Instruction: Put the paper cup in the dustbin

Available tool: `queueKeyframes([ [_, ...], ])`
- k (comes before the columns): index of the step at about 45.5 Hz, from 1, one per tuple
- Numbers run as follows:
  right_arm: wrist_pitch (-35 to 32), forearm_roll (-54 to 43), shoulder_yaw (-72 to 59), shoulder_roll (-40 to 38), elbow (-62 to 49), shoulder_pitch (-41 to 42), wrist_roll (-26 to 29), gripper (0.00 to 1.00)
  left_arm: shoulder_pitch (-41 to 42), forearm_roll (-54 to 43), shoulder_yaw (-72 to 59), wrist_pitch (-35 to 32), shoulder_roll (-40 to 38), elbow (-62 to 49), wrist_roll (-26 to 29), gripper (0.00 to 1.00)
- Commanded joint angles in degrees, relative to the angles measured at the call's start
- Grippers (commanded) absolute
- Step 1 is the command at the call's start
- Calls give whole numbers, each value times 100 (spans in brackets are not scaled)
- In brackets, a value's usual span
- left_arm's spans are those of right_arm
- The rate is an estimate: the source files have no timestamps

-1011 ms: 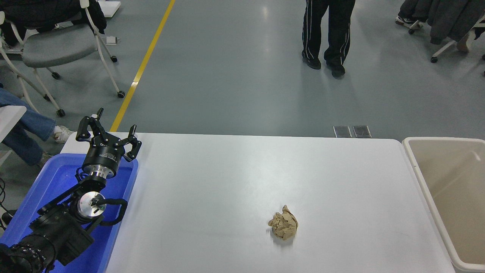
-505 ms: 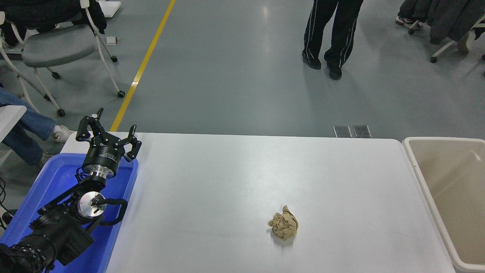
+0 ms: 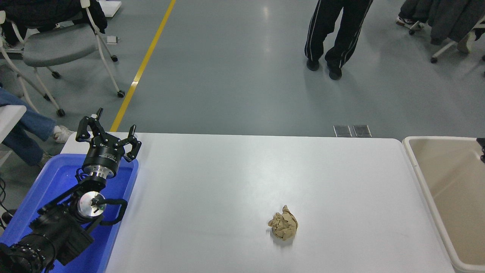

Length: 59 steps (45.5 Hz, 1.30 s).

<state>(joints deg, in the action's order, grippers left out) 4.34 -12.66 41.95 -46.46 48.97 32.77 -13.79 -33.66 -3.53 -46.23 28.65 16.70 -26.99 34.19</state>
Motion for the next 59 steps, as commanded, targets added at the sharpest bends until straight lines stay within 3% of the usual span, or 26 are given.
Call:
queueKeyframes([
  [1, 23, -96, 1473, 883, 491, -851, -202, 99, 0, 1, 0, 0, 0, 0, 0, 100],
  [8, -21, -1036, 1852, 1754, 631, -1185, -773, 99, 0, 1, 0, 0, 0, 0, 0, 100],
  [19, -73, -1151, 2063, 2501, 605, -1229, -923, 99, 0, 1, 0, 0, 0, 0, 0, 100],
  [59, -56, -1081, 1949, 2590, -19, -922, -1134, 99, 0, 1, 0, 0, 0, 0, 0, 100],
])
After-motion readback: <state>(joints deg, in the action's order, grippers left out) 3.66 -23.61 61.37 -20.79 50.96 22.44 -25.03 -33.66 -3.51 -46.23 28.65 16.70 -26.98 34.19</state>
